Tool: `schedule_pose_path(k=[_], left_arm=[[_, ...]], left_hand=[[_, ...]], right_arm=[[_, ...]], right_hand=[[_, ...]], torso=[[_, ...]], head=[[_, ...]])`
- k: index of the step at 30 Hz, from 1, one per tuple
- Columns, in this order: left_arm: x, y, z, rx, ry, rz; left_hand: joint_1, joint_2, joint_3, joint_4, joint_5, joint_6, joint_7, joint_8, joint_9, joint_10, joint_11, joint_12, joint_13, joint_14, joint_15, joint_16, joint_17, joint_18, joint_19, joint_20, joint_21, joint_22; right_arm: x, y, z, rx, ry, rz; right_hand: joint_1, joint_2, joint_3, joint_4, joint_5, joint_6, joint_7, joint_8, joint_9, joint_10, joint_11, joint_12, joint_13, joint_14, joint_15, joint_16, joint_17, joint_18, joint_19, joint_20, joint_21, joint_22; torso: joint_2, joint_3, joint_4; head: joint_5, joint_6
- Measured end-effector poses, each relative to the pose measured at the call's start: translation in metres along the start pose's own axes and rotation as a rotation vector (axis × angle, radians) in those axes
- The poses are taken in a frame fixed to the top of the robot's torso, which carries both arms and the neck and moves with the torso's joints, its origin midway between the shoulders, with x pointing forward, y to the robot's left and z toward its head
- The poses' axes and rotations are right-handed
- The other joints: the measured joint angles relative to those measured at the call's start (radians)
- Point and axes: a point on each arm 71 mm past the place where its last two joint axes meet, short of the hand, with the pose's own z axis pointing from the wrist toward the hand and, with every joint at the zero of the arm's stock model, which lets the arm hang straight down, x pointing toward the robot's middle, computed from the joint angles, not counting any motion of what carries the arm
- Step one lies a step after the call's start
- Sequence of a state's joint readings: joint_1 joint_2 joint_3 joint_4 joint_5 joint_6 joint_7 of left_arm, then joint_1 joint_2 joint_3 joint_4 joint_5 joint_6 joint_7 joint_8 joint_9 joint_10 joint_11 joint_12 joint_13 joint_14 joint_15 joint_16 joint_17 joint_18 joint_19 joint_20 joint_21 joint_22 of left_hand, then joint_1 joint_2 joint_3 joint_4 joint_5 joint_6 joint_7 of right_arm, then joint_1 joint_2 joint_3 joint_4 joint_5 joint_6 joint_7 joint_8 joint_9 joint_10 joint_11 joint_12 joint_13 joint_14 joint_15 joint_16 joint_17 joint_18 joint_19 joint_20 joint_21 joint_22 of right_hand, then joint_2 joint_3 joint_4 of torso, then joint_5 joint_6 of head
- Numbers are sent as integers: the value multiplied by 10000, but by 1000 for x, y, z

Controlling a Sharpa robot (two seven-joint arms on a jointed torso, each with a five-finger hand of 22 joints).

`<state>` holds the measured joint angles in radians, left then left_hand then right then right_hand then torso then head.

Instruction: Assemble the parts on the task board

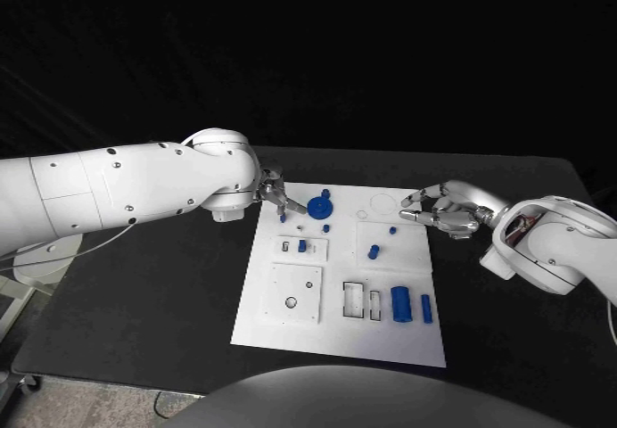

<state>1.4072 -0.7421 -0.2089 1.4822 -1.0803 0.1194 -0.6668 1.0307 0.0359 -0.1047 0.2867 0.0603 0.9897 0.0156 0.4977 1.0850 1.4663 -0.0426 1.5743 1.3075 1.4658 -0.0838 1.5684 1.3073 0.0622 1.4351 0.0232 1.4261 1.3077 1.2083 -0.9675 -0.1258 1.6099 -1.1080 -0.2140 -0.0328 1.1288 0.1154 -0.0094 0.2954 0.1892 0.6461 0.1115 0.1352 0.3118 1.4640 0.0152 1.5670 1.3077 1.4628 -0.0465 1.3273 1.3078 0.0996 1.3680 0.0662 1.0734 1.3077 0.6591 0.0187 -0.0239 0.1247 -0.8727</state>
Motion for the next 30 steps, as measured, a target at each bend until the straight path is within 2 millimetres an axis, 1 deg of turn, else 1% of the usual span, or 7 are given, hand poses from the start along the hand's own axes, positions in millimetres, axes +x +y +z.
schedule_pose_path(k=[2,4,6,10,15,23,30], left_arm=[[0,3,5,-122,35,-8],[0,5,8,-207,39,-25],[-1,7,12,-284,29,-46],[-1,9,16,-376,12,-74],[-1,12,20,-453,10,-113],[1,15,25,-495,36,-147],[4,15,28,-500,78,-151]], left_hand=[[101,0,-12,12,95,0,0,0,15,0,0,0,0,0,0,0,0,0,0,0,0,0],[180,75,-93,11,204,0,0,0,49,0,0,0,0,0,0,0,4,0,-1,0,38,0],[208,49,-94,10,303,0,0,0,80,0,0,0,0,0,0,0,8,0,-1,0,38,-1],[295,110,-179,31,413,0,0,0,158,0,0,0,-1,0,0,0,8,0,-1,0,37,-1],[403,141,-301,24,551,0,0,194,381,0,1,0,-1,0,0,0,8,0,35,-35,36,-1],[403,141,-355,23,557,0,1,244,480,0,1,0,-2,0,0,0,6,-1,35,-35,34,-1],[536,274,-470,28,820,-38,-36,284,631,0,1,0,-2,0,0,0,6,0,35,-35,32,-2]], right_arm=[[0,-1,0,0,-2,17],[-1,-1,-1,11,-6,29],[-1,-2,-1,30,-6,38],[-1,-3,-1,46,4,48],[-1,-3,-1,60,31,60],[-1,-3,-1,68,84,69],[0,-3,-1,55,106,73]], right_hand=[[-24,-23,0,0,0,0,0,0,-1,0,0,0,0,0,0,0,0,-1,0,0,0,0],[-23,-24,0,0,0,0,0,0,-1,0,0,0,0,0,0,0,0,0,0,0,0,-1],[-23,-24,0,0,0,0,0,0,-1,0,0,0,0,0,0,0,0,-1,0,0,0,-1],[-23,-24,-21,-21,0,0,0,0,0,0,0,0,0,0,0,0,-1,0,0,0,-37,-1],[-23,-24,-28,-28,0,0,0,0,0,0,0,0,0,0,0,0,-2,-1,0,0,-37,-2],[-23,-24,-27,-28,0,0,0,39,-10,0,0,0,0,36,35,0,-3,-1,0,0,-37,-2],[-22,-24,-27,-28,1,35,36,39,-10,0,0,0,0,36,35,0,-4,0,0,0,-36,-3]], torso=[[5,-3,1],[12,-12,3],[14,-22,8],[13,-22,9],[14,-22,15],[5,-13,4],[-3,-9,-4]], head=[[0,0],[-11,0],[-18,0],[-3,0],[5,0],[35,0],[18,0]])
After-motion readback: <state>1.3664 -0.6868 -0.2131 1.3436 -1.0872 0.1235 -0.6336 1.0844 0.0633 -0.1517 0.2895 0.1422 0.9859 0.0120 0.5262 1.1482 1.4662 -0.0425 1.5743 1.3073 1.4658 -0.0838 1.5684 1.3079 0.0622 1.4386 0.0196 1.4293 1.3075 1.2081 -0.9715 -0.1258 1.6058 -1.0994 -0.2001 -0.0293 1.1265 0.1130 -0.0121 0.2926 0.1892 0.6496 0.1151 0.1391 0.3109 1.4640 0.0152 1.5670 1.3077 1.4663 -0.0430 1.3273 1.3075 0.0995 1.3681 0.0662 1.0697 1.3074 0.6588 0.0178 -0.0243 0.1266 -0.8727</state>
